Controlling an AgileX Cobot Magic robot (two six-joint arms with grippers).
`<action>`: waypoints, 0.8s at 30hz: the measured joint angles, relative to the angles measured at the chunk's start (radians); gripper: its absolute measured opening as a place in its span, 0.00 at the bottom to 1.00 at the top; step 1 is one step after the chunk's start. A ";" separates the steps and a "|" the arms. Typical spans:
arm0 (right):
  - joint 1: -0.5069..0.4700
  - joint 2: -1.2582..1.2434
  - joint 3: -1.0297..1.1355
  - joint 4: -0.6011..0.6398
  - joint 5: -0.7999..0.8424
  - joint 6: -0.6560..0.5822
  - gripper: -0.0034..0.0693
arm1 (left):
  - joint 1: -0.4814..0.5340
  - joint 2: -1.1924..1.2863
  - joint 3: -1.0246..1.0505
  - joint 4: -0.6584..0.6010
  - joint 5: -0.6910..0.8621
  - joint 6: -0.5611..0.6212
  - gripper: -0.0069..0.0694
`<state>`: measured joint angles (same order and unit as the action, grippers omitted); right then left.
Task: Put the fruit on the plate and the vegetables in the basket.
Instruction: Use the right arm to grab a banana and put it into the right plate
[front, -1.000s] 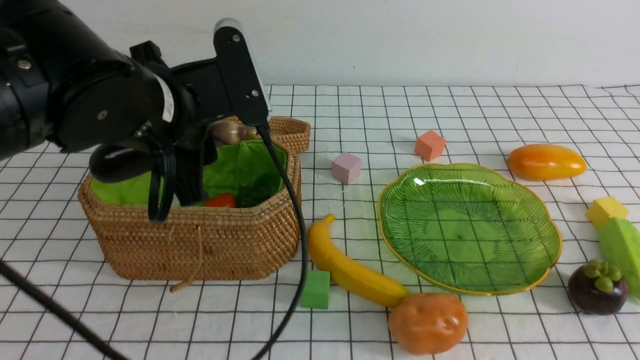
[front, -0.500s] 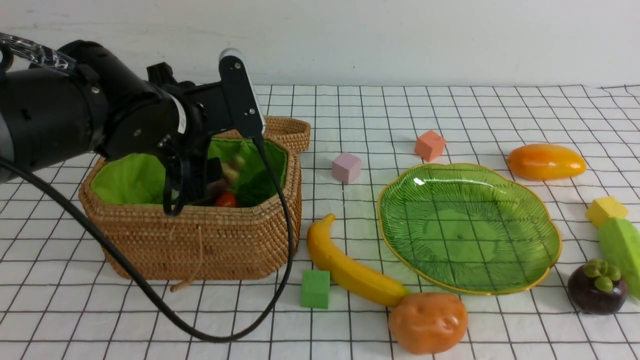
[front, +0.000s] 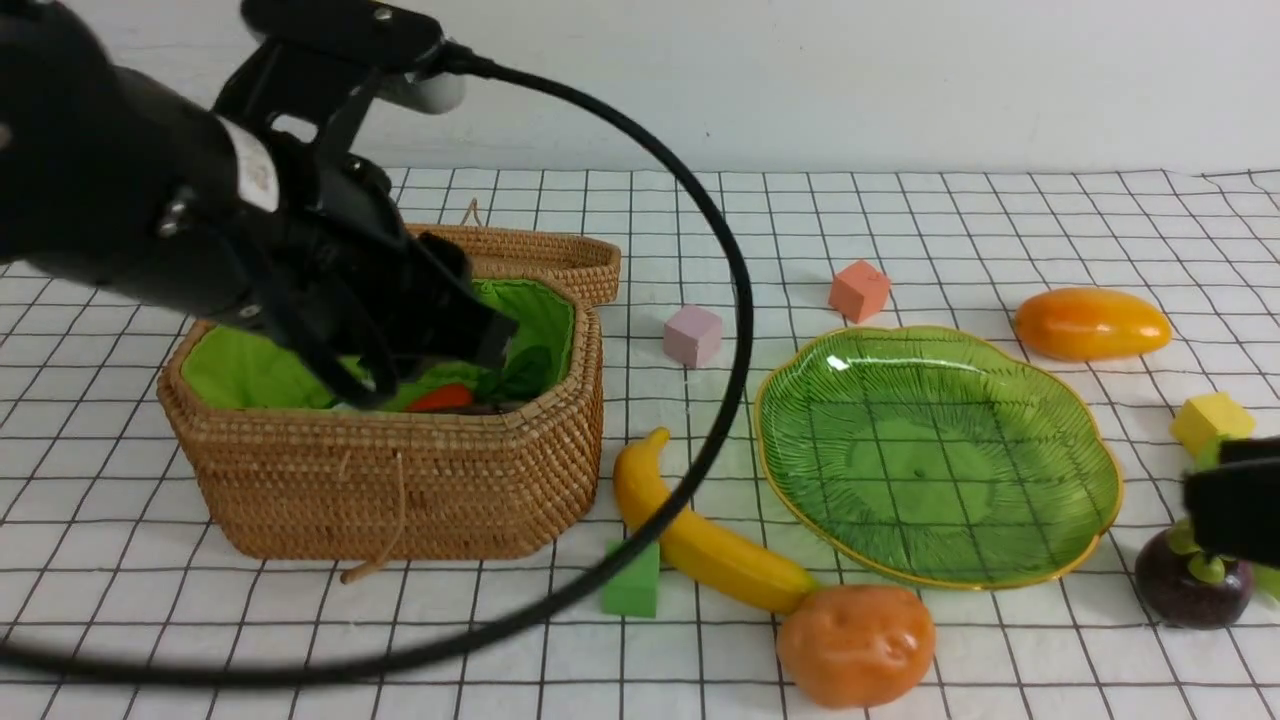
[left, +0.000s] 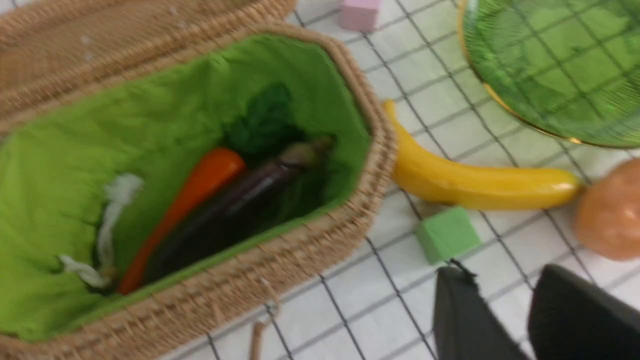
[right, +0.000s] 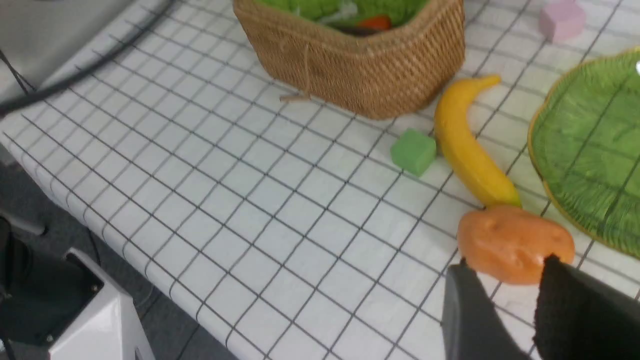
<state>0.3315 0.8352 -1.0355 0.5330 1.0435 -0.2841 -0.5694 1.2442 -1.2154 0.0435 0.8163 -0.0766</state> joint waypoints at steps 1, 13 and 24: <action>0.000 0.034 0.000 0.000 0.004 0.001 0.36 | -0.025 -0.037 0.021 -0.006 0.014 -0.001 0.18; 0.032 0.278 -0.001 0.032 0.013 -0.011 0.37 | -0.154 -0.435 0.340 -0.031 0.019 -0.089 0.07; 0.278 0.610 -0.155 -0.197 -0.122 -0.039 0.41 | -0.154 -0.770 0.495 -0.060 -0.076 -0.105 0.07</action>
<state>0.6098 1.4451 -1.1908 0.3364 0.9219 -0.3235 -0.7237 0.4744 -0.7203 -0.0164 0.7401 -0.1811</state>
